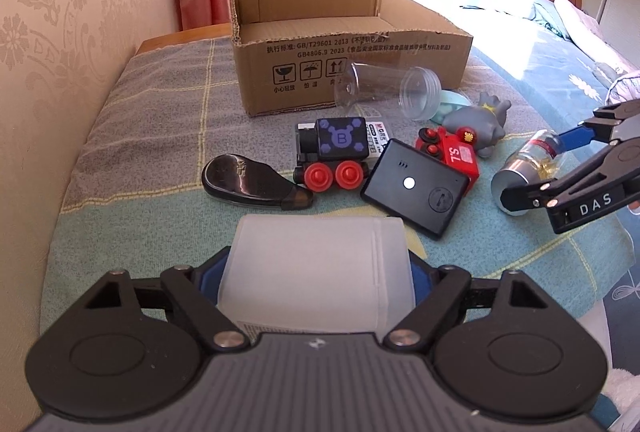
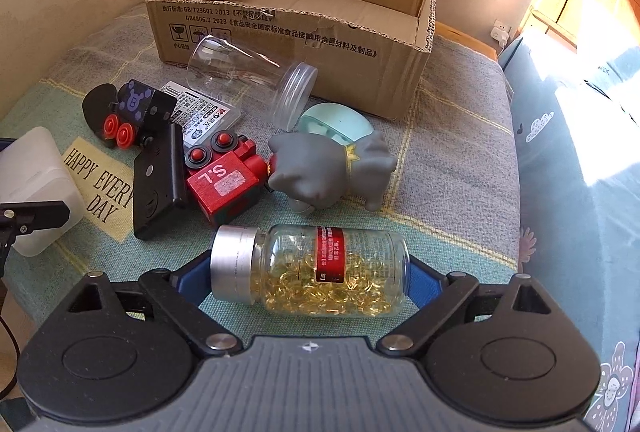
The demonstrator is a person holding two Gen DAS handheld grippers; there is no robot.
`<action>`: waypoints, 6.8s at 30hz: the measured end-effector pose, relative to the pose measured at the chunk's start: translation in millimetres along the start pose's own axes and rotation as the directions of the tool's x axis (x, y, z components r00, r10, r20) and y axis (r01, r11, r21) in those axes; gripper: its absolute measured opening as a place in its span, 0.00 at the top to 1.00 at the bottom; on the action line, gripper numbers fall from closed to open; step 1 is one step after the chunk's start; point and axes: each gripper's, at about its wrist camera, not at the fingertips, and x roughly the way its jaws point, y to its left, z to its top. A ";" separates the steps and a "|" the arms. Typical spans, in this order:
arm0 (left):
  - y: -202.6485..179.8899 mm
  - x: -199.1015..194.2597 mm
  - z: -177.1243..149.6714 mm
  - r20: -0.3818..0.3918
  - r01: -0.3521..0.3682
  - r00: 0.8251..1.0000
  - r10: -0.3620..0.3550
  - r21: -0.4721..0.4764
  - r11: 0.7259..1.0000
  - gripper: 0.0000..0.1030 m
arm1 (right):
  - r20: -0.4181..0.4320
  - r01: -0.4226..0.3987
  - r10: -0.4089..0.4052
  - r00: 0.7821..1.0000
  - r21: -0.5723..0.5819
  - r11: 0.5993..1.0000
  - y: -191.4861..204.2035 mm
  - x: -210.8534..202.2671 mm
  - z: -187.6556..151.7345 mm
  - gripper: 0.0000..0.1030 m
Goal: Organize rigid objects
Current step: 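Carry the white bottle into the box and open the left tool while the right tool holds the jar, then lower the capsule jar into the box and open the right tool, then move the left tool to the black oval object while the right tool approaches the grey toy, then close the right tool on the grey toy while the left tool closes on the black oval object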
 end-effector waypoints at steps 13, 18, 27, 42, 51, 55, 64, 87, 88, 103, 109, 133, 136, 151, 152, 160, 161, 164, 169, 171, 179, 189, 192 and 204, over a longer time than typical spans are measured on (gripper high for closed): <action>5.4 -10.9 86.2 0.136 -0.011 0.991 0.006 0.038 0.999 0.19 | 0.098 -0.066 0.069 0.993 -0.031 0.997 -14.9 -40.2 36.9 0.06; 5.0 8.4 141.1 0.174 -0.026 0.985 0.014 0.068 0.997 0.19 | 0.144 -0.075 0.079 0.986 -0.034 0.997 -24.2 -43.2 59.7 0.06; 7.5 78.3 231.7 0.148 -0.054 0.988 0.042 0.077 0.996 0.19 | 0.215 -0.049 0.054 0.975 -0.030 0.998 -42.5 -41.7 102.8 0.06; 33.1 52.1 197.4 0.247 -0.071 0.966 0.071 -0.012 0.997 0.00 | 0.201 -0.048 0.050 0.978 -0.017 0.999 -38.6 -28.3 124.2 0.06; 37.6 10.4 122.5 0.229 -0.149 0.959 0.168 -0.095 0.984 0.00 | 0.192 -0.059 0.054 0.980 0.020 0.998 -33.6 -16.1 151.7 0.06; 43.0 8.0 94.1 0.202 -0.124 0.968 0.147 -0.118 0.985 0.00 | 0.189 -0.060 0.051 0.981 0.044 0.997 -37.9 -5.3 173.7 0.06; 46.1 6.9 72.9 0.157 -0.173 0.971 0.182 -0.068 0.983 0.01 | 0.192 -0.004 -0.012 0.981 0.087 0.996 -40.5 38.2 235.0 0.01; 30.1 -47.2 63.2 0.209 -0.198 0.957 0.200 -0.028 0.980 0.01 | 0.214 0.034 -0.046 0.976 0.059 0.998 -24.1 -7.7 131.3 0.00; 29.3 -47.3 60.0 0.208 -0.192 0.959 0.194 -0.029 0.981 0.01 | 0.212 0.031 -0.046 0.976 0.073 0.997 -26.1 -6.6 123.9 0.00; 33.6 8.4 19.5 0.045 -0.082 0.995 0.085 -0.061 0.995 0.01 | 0.144 0.001 -0.013 0.989 0.088 0.996 -20.8 28.9 42.7 0.00; 36.2 23.8 14.0 0.016 -0.050 0.999 0.051 -0.075 0.996 0.01 | 0.133 -0.016 0.004 0.991 0.088 0.996 -25.5 30.4 33.4 0.00; 47.9 64.7 18.5 0.019 0.031 0.999 -0.033 0.072 0.997 0.00 | 0.121 -0.032 0.023 0.992 0.077 0.996 -28.8 33.8 -14.7 0.00; 50.1 69.2 22.1 0.034 0.056 0.998 -0.060 0.102 0.993 0.00 | 0.138 -0.035 0.025 0.990 0.073 0.997 -30.1 32.6 -17.6 0.00; 52.9 76.8 29.4 0.064 0.098 0.992 -0.108 0.148 0.984 0.04 | 0.172 -0.051 0.042 0.984 0.048 0.998 -32.9 31.4 -21.9 0.00; 52.6 75.6 28.6 0.064 0.089 0.993 -0.099 0.138 0.986 0.04 | 0.173 -0.052 0.044 0.984 0.045 0.998 -32.9 31.5 -21.6 0.00; 54.9 61.0 11.9 0.070 0.009 0.997 -0.011 0.035 0.999 0.05 | 0.195 -0.085 0.086 0.977 -0.017 0.996 -32.8 41.8 -5.6 0.00; 55.0 60.4 11.0 0.072 0.008 0.997 -0.010 0.034 0.999 0.05 | 0.195 -0.088 0.092 0.976 -0.029 0.996 -32.9 43.7 -1.8 0.00; 55.2 59.7 10.8 0.070 0.007 0.997 -0.009 0.033 0.999 0.05 | 0.196 -0.076 0.089 0.977 -0.072 0.994 -31.3 45.3 5.7 0.00; 55.5 59.7 11.1 0.072 0.006 0.997 -0.009 0.033 0.999 0.04 | 0.201 -0.034 0.070 0.977 -0.178 0.983 -28.0 40.8 13.3 0.10; 55.6 59.5 10.9 0.074 0.006 0.997 -0.008 0.033 0.999 0.04 | 0.196 -0.040 0.078 0.978 -0.190 0.981 -30.1 42.2 17.0 0.13; 54.1 59.0 9.7 0.074 0.001 0.997 -0.003 0.030 1.000 0.04 | 0.185 -0.080 0.109 0.977 -0.158 0.984 -30.1 35.3 15.0 0.33; 58.7 64.9 14.6 0.085 0.050 0.995 -0.058 0.094 0.994 0.03 | 0.146 -0.098 0.107 0.983 -0.071 0.993 -37.8 18.5 -16.5 0.33; 62.5 71.1 20.3 0.093 0.078 0.991 -0.091 0.132 0.988 0.02 | 0.149 -0.117 0.123 0.981 -0.051 0.992 -39.2 20.8 -17.7 0.33; 49.2 64.7 13.6 0.059 0.192 0.975 -0.214 0.264 0.945 0.04 | 0.161 -0.141 0.148 0.976 -0.050 0.989 -39.1 22.9 -17.5 0.24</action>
